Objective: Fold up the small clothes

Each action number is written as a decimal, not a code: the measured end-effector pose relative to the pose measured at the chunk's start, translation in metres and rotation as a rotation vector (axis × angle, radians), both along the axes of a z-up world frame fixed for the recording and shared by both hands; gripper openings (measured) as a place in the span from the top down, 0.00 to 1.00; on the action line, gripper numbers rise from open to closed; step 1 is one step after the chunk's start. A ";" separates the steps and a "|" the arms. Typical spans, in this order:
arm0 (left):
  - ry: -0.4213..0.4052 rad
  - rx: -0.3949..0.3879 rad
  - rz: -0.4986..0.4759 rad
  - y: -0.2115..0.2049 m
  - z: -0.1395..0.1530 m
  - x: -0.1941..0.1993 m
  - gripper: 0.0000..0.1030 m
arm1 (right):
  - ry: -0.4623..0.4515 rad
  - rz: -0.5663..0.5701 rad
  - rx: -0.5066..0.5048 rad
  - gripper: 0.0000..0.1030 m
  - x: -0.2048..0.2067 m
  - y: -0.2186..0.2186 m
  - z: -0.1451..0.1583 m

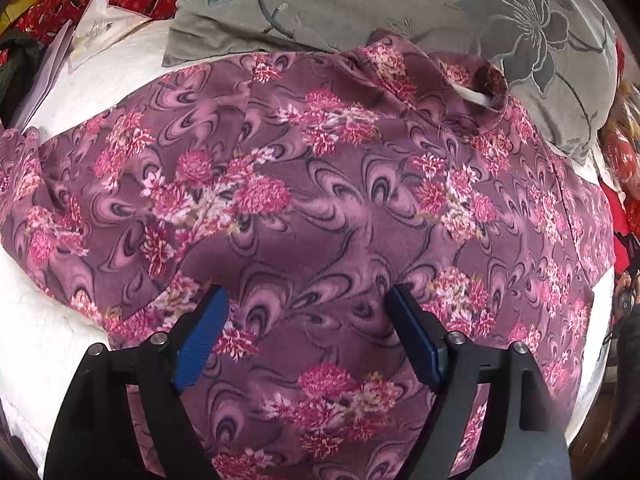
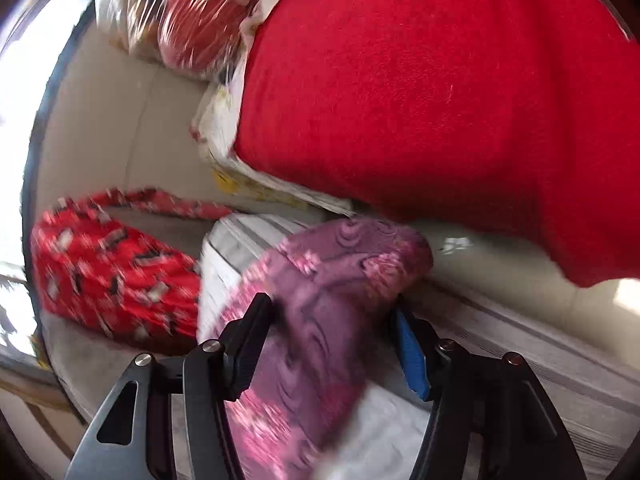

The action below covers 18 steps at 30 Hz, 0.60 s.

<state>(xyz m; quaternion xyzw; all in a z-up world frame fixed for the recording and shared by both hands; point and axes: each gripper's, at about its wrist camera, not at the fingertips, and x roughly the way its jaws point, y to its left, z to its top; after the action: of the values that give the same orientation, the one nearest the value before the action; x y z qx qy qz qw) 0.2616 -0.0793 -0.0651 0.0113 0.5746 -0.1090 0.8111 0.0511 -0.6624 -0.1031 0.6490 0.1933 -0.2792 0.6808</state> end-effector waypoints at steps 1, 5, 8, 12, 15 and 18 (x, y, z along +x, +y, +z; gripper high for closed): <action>0.000 0.000 0.001 -0.002 0.002 0.005 0.21 | -0.025 -0.018 -0.004 0.59 -0.002 -0.003 0.002; -0.047 -0.018 0.020 -0.004 0.014 0.025 0.21 | -0.047 -0.076 -0.125 0.91 -0.013 0.000 0.033; -0.048 -0.025 0.058 0.005 0.010 0.039 0.21 | -0.014 -0.059 -0.302 0.93 -0.015 0.008 0.076; 0.003 -0.069 0.073 0.018 -0.005 0.052 0.21 | 0.064 0.030 -0.424 0.93 0.001 0.030 0.119; 0.007 -0.089 0.059 0.023 -0.006 0.056 0.21 | 0.047 0.147 -0.500 0.93 0.020 0.061 0.147; 0.027 -0.127 0.056 0.030 -0.006 0.059 0.21 | 0.012 0.266 -0.543 0.93 0.042 0.104 0.168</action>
<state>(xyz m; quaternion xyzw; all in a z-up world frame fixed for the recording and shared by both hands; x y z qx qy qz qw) 0.3207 -0.0492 -0.0708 -0.0576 0.5776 -0.1224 0.8050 0.0936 -0.5584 0.0653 0.4105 0.1989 -0.2328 0.8589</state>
